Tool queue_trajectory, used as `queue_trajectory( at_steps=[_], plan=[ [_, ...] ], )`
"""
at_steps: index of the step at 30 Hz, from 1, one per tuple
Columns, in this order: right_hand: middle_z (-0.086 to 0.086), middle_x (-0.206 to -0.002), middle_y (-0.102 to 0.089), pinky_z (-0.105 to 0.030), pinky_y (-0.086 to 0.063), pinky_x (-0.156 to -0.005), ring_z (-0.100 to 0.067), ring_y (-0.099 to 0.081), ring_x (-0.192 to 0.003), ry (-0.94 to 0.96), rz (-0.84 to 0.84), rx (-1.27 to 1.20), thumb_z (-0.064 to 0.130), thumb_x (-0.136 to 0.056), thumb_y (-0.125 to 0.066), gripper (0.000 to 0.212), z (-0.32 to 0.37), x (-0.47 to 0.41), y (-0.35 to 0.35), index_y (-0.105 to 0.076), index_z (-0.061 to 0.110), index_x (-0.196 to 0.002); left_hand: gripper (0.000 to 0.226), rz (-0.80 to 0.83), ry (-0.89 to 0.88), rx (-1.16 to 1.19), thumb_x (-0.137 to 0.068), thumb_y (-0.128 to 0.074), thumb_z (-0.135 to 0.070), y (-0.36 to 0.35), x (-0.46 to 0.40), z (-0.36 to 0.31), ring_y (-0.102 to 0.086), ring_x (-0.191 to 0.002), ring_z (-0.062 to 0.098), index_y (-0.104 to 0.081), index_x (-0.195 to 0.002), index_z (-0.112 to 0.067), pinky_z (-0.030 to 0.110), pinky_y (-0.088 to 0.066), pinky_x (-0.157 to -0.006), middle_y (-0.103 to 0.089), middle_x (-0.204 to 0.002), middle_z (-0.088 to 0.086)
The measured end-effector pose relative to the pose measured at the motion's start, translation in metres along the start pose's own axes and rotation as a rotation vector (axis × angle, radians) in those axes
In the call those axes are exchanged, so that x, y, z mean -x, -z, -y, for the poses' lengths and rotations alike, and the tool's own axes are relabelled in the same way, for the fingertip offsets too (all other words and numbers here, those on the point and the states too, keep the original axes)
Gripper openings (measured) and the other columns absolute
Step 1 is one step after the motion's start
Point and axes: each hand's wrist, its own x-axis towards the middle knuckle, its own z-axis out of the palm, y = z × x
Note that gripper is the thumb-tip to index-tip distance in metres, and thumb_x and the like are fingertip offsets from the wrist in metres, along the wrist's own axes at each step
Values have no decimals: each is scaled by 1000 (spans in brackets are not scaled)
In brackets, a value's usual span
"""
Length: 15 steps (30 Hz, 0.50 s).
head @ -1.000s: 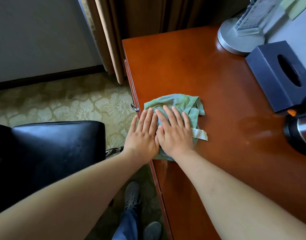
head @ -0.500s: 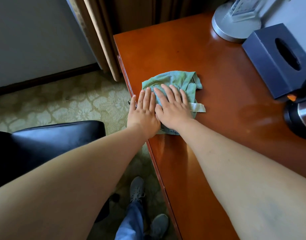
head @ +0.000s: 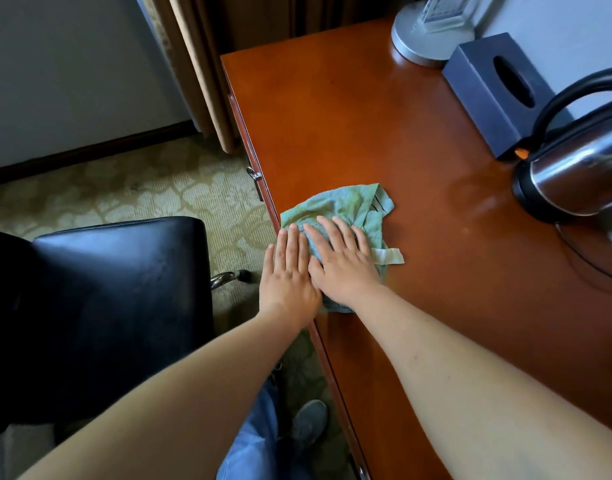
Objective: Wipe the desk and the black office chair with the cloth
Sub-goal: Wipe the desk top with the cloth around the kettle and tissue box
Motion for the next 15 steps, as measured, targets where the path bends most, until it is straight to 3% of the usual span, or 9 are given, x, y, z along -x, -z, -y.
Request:
queue_trajectory(
  at_steps=[9, 13, 15],
  plan=[
    [8, -161, -20, -45, -17, -121, -20, -15, -150, -110, 83, -106, 31, -102, -43, 53, 16, 92, 0, -27, 40, -152, 67, 69, -93, 51, -103, -19, -27, -12, 87, -28, 16, -151, 38, 13, -152, 5, 46, -1, -124, 18, -161, 25],
    [4, -154, -28, -47, -34, -113, -26, -29, -141, -185, 109, -133, 20, -99, -50, 56, 29, 128, -3, -30, 36, -149, 66, 95, -138, 229, -100, -35, -27, -11, 109, -37, -9, -147, 45, -17, -152, 8, 50, -8, -123, -17, -156, 33],
    [2, -151, -30, -46, -39, -109, -27, -33, -138, -236, 139, -147, 18, -99, -52, 56, 37, 144, -3, -32, 34, -148, 56, 167, -149, 289, -98, -39, -21, -5, 124, -41, -30, -136, 46, -32, -146, 7, 50, -22, -118, -32, -147, 32]
  ],
)
